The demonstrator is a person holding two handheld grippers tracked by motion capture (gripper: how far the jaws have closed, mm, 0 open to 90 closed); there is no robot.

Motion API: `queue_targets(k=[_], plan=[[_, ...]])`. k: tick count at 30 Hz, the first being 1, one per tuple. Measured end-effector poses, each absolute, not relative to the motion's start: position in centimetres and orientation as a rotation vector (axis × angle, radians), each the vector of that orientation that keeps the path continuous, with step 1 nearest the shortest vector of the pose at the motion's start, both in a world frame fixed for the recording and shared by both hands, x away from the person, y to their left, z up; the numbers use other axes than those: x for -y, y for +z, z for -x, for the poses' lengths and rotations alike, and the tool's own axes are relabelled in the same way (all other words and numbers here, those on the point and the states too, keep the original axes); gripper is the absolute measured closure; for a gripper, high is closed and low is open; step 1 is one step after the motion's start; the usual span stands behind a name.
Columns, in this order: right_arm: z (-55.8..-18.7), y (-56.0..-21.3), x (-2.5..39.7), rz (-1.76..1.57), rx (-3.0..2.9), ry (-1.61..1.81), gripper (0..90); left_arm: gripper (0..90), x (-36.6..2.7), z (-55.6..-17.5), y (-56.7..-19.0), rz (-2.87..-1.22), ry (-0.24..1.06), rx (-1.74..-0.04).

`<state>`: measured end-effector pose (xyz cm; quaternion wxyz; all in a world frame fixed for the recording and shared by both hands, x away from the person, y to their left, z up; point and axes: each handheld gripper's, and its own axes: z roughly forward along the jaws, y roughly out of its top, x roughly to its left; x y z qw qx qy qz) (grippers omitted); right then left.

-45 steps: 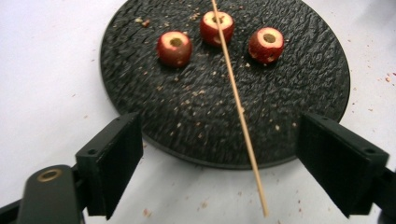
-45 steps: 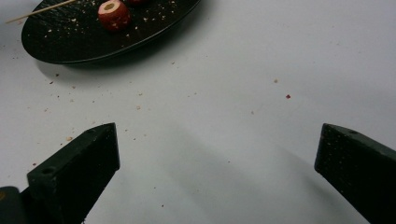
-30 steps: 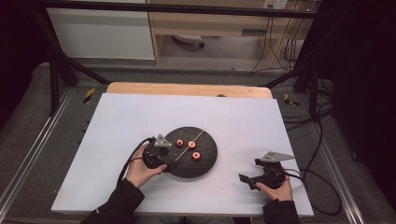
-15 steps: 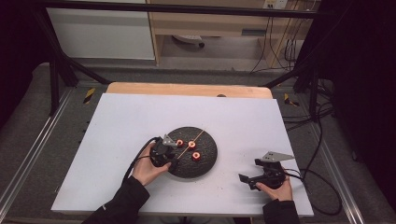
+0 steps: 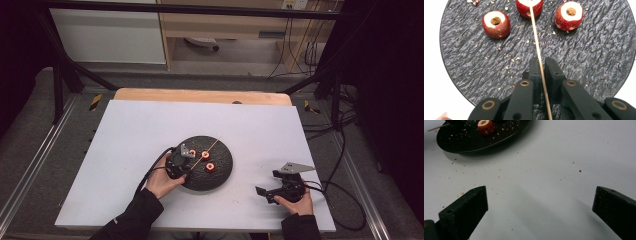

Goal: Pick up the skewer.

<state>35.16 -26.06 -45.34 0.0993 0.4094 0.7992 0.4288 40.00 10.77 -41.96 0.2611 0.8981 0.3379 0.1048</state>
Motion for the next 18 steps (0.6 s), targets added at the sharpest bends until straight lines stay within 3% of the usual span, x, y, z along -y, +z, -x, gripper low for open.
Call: queue_targets(k=[18], plan=[[-35.12, -45.33, 26.06, -1.218, -2.363, 1.265, 0.8, 87.9, -11.64, -39.14, -41.09, -2.381, 0.304, -0.913]])
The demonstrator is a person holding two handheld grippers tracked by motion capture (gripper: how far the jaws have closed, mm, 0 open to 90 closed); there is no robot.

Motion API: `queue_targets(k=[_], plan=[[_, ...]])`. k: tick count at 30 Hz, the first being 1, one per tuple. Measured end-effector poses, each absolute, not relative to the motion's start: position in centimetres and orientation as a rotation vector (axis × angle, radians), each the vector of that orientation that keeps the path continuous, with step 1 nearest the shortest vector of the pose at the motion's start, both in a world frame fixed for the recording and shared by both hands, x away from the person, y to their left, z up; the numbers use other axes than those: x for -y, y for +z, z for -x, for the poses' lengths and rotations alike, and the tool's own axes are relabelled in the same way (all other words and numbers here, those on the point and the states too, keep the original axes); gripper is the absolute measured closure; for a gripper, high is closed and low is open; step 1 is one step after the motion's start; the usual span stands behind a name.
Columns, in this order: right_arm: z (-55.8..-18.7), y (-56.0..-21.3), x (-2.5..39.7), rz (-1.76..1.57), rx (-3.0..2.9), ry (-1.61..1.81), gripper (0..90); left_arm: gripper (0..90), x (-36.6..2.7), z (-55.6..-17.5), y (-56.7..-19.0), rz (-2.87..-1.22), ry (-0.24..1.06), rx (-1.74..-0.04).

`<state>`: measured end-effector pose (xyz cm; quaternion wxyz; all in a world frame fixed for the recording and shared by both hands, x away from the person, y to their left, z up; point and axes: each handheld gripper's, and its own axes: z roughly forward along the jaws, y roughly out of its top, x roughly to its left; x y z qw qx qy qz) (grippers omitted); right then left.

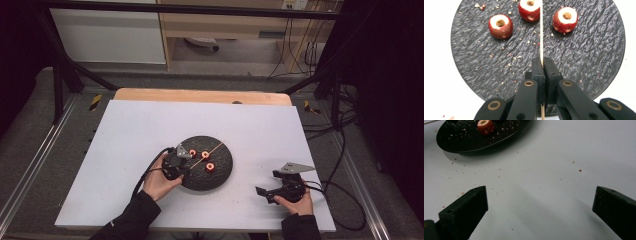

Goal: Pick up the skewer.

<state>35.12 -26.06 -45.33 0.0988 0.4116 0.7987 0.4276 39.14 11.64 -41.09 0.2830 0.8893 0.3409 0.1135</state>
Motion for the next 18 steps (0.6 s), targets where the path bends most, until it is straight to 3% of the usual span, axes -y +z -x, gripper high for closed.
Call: queue_targets(k=[18], plan=[[-35.2, -45.5, 25.9, -1.230, -2.368, 1.237, 0.8, 87.9, -16.4, -36.7, -40.4, -2.211, 0.341, -0.912]])
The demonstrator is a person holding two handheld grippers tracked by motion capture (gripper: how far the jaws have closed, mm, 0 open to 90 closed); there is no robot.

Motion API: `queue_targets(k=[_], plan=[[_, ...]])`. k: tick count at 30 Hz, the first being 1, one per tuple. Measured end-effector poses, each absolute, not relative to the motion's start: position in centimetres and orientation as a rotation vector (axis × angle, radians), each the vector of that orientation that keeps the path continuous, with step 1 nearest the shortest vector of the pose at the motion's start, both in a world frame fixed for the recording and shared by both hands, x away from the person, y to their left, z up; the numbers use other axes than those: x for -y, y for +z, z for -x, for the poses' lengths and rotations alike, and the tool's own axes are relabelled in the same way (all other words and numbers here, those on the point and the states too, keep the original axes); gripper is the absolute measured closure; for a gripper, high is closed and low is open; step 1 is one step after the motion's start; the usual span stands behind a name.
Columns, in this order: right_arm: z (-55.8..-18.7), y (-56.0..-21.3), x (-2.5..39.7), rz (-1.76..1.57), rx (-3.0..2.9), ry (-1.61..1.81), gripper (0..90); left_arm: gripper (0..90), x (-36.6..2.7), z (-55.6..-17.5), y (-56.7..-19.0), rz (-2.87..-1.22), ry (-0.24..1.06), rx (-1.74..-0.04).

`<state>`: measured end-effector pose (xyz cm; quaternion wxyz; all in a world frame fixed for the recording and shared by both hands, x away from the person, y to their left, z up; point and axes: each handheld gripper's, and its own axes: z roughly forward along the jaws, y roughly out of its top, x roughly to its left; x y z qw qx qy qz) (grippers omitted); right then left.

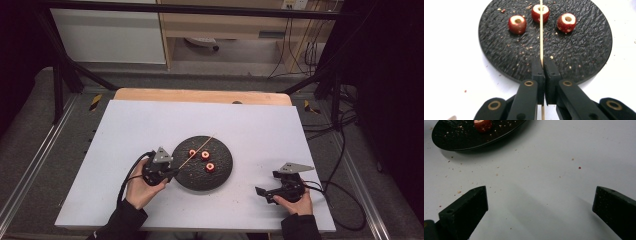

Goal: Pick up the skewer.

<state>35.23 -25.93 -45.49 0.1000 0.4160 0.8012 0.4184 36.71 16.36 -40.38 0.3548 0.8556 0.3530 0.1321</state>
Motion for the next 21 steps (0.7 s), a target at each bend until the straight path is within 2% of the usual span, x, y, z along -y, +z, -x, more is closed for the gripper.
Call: queue_targets(k=[21], plan=[[-36.1, -44.3, 23.9, -1.206, -2.386, 1.213, 0.6, 87.9, -22.1, -34.3, -41.8, -2.036, 0.380, -0.939]])
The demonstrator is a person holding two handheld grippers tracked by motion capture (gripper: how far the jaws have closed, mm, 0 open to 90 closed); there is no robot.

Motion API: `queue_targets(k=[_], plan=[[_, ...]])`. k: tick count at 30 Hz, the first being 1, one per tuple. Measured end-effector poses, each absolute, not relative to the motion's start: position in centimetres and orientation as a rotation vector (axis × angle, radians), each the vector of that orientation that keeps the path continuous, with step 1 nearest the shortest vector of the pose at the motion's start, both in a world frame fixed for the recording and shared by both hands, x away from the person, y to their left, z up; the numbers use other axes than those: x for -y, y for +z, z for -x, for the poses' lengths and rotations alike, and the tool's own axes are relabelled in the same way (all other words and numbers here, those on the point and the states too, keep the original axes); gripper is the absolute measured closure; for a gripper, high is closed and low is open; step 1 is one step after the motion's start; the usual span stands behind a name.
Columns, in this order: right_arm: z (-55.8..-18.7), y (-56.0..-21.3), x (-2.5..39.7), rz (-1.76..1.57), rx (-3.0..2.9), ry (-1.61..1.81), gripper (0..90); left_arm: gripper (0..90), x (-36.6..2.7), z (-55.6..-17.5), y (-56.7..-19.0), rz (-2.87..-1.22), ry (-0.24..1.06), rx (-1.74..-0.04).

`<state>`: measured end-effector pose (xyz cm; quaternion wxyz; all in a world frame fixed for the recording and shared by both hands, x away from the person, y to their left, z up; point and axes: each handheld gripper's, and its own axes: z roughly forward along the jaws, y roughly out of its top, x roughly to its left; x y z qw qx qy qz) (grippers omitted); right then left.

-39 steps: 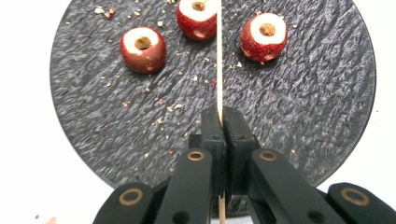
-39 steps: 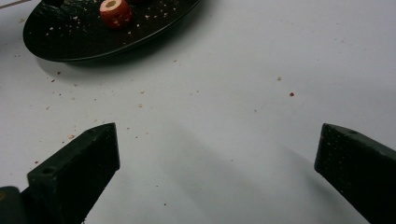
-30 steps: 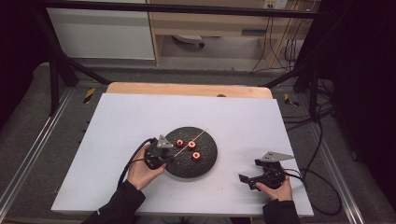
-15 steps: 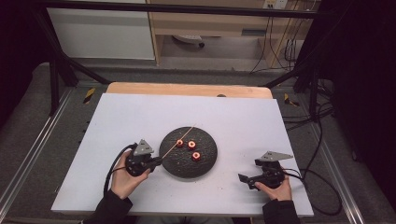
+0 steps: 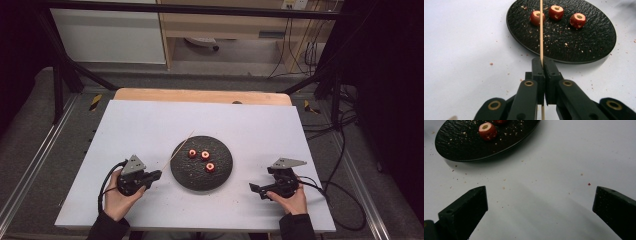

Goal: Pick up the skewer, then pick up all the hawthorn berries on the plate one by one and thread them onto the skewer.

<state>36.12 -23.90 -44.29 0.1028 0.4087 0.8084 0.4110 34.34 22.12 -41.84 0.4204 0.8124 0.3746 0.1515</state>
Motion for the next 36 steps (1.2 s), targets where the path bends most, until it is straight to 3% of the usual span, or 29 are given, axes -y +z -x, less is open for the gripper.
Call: queue_targets(k=[22, 36], plan=[[-37.9, -42.1, 18.9, -1.151, -2.443, 1.124, 0.6, 87.9, -24.6, -33.1, -43.4, -2.000, 0.369, -0.927], [-40.0, -39.9, 12.7, -1.034, -2.556, 0.983, 3.3, 87.9, -25.0, -32.6, -43.7, -2.006, 0.388, -0.914]])
